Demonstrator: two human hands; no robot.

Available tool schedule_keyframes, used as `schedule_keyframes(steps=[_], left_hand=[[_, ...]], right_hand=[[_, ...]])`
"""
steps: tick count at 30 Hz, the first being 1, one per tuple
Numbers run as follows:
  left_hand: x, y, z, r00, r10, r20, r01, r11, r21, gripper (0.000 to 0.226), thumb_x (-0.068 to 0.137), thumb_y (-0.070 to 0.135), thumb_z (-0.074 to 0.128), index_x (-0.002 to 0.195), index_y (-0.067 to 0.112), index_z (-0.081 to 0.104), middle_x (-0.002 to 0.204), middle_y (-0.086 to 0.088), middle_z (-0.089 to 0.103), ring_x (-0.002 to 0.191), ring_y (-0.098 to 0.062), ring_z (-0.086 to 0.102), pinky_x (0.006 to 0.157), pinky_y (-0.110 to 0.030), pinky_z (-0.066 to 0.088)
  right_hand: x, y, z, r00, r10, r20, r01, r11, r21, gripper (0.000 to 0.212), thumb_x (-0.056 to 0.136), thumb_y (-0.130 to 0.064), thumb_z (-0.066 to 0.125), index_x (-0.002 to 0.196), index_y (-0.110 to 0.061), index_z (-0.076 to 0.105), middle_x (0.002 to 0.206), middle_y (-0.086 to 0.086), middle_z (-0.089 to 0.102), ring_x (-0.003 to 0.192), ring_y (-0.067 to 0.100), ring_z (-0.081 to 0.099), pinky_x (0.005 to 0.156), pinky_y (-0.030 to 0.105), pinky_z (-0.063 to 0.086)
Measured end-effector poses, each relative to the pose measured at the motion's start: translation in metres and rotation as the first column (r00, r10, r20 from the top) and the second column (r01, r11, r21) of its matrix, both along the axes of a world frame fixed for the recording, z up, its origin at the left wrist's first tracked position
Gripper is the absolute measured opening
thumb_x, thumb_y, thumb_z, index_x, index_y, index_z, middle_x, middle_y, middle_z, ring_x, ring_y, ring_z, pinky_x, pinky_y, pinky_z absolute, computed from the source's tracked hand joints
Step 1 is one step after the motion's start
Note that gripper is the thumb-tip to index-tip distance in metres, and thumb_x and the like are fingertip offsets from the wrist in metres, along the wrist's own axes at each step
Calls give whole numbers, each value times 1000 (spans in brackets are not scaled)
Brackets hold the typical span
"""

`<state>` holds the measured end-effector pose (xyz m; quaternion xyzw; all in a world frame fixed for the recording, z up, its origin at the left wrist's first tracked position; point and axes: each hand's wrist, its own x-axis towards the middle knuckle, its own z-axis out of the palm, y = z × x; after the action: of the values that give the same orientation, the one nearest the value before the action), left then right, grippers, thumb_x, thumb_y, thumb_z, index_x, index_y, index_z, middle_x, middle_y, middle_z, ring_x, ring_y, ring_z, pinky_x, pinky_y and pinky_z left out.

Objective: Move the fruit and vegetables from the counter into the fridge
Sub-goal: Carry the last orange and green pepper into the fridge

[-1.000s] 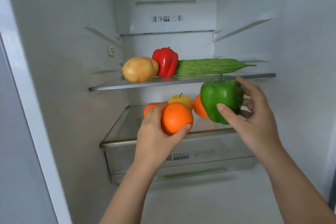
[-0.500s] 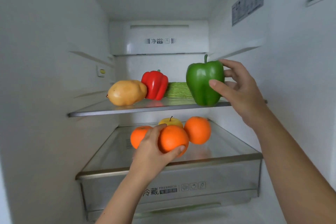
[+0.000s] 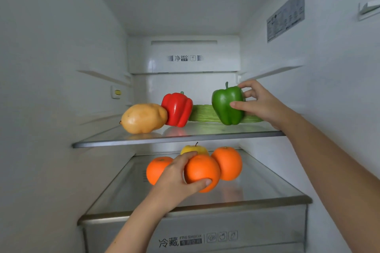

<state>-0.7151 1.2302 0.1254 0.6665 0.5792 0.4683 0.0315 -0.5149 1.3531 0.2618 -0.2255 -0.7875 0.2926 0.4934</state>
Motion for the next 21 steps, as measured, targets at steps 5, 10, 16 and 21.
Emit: schedule_keyframes(steps=[5,10,16,21], left_hand=[[-2,2,-1,1000,10,-2,-10,1000,25,80,54,59,67,125,32,43,120,11,49,110,-4,49,93,-19,39],[-1,2,-2,1000,8,-18,-7,999,46,75,50,65,60,118,40,39,116,21,46,109,-2,48,93,-18,38],[-1,2,-1,999,-5,-33,7,998,60,70,50,64,61,113,47,37,118,28,41,112,0,45,95,-18,36],[0,-1,-1,1000,-24,-21,25,998,60,67,50,63,62,111,50,36,118,32,40,110,6,44,88,-3,31]], right_hand=[[-6,5,-1,998,-10,61,7,999,43,50,76,-24,72,115,-34,43,111,5,52,93,20,61,77,32,52],[-4,5,-1,999,5,45,-5,1000,-5,47,80,-24,68,118,-39,45,109,3,52,93,18,62,77,31,54],[-3,3,-2,998,42,48,-40,998,-56,44,82,-22,67,116,-36,43,112,7,52,94,17,62,73,28,55],[-4,-1,-2,997,36,61,-35,999,-25,50,79,-21,70,118,-37,44,113,6,49,94,20,61,64,21,56]])
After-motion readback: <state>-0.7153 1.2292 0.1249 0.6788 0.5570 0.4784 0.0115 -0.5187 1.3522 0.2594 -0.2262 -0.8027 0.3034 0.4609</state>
